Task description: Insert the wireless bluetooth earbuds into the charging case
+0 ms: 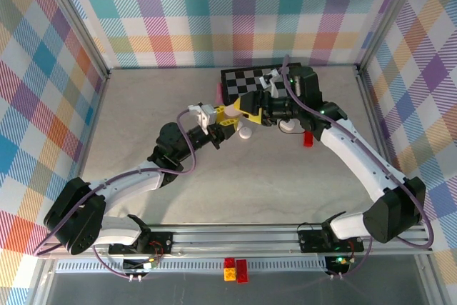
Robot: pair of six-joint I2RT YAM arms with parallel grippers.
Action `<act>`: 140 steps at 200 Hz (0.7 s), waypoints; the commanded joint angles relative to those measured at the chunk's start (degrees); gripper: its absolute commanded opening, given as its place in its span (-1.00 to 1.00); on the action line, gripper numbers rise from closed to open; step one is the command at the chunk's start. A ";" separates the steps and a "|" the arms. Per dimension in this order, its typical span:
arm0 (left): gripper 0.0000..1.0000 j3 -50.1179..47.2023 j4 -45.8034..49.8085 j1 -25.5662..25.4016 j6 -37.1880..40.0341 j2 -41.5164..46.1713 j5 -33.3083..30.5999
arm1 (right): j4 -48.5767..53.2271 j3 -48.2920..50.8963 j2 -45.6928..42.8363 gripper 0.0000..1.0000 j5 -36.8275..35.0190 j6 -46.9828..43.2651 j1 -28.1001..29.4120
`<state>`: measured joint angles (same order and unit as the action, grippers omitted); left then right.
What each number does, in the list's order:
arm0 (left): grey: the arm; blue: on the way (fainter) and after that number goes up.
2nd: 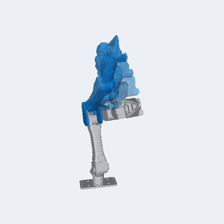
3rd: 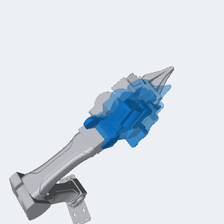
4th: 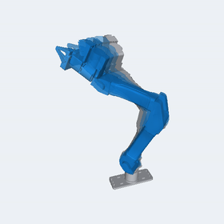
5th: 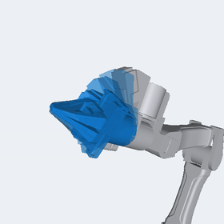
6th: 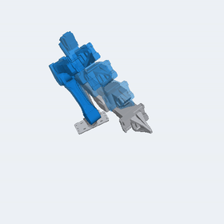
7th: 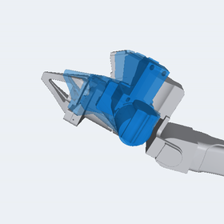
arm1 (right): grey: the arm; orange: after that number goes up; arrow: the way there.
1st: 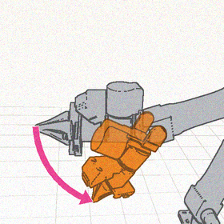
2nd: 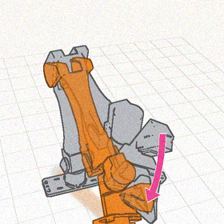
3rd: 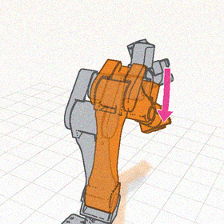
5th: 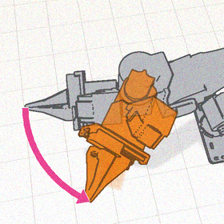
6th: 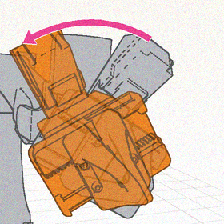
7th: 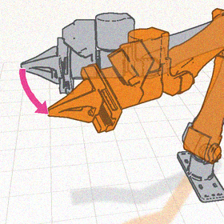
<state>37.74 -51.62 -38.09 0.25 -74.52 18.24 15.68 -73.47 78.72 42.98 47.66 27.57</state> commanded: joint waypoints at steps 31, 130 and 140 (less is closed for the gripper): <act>-0.34 1.51 -6.22 -0.33 -2.16 0.56 1.45 | -9.63 1.70 0.77 0.44 6.18 7.65 -0.07; -0.31 1.03 -5.24 -0.28 -2.11 1.83 2.32 | -21.54 6.82 2.89 -0.42 5.93 19.40 -0.94; -0.29 0.94 -4.42 -0.32 -2.17 2.09 2.03 | -21.79 7.23 2.70 -0.54 5.97 19.35 -0.94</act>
<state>38.09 -53.84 -38.17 -1.74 -74.39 19.16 -2.61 -67.79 81.71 49.25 65.34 26.98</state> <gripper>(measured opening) 0.358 0.291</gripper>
